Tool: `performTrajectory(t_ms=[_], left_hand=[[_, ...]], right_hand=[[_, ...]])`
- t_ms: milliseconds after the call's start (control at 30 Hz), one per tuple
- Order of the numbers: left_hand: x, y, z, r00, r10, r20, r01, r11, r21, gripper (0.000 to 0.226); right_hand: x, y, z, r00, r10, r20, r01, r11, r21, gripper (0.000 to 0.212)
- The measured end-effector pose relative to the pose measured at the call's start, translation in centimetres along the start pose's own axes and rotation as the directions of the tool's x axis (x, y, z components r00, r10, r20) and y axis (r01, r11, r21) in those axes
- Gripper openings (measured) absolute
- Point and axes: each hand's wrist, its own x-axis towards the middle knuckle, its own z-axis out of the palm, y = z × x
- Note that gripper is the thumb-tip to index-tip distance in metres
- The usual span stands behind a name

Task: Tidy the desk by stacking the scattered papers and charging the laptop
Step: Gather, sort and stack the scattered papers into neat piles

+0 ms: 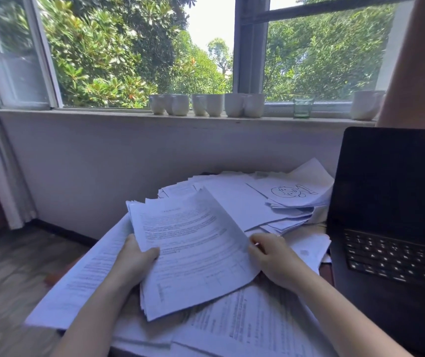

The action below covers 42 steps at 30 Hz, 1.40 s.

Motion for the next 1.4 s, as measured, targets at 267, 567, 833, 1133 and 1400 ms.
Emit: performTrajectory(t_ms=[267, 567, 833, 1133, 1400], left_hand=[[-0.2, 0.3, -0.8, 0.982, -0.096, -0.165, 0.045, 0.957, -0.285, 0.023], [-1.6, 0.4, -2.3, 0.974, -0.151, -0.167, 0.022, 0.800, -0.599, 0.028], [-1.8, -2.5, -2.1, 0.965, -0.262, -0.015, 0.147, 0.588, -0.795, 0.024], [-3.1, -1.5, -0.3, 0.960, -0.267, -0.083, 0.084, 0.558, -0.825, 0.021], [-3.8, -1.7, -0.2, 0.950, -0.303, -0.083, 0.099, 0.540, -0.836, 0.028]], right_hand=[[0.4, 1.4, -1.1, 0.988, 0.081, -0.135, -0.084, 0.996, -0.014, 0.025], [-0.3, 0.3, -2.7, 0.959, 0.167, 0.228, -0.063, 0.912, -0.405, 0.090], [-0.5, -0.1, -2.8, 0.957, 0.189, 0.221, -0.076, 0.896, -0.438, 0.075], [0.1, -4.6, 2.9, 0.961, 0.157, 0.227, -0.240, 0.883, 0.403, 0.043], [0.2, -8.5, 5.0, 0.873, 0.288, 0.393, -0.485, 0.593, 0.643, 0.018]])
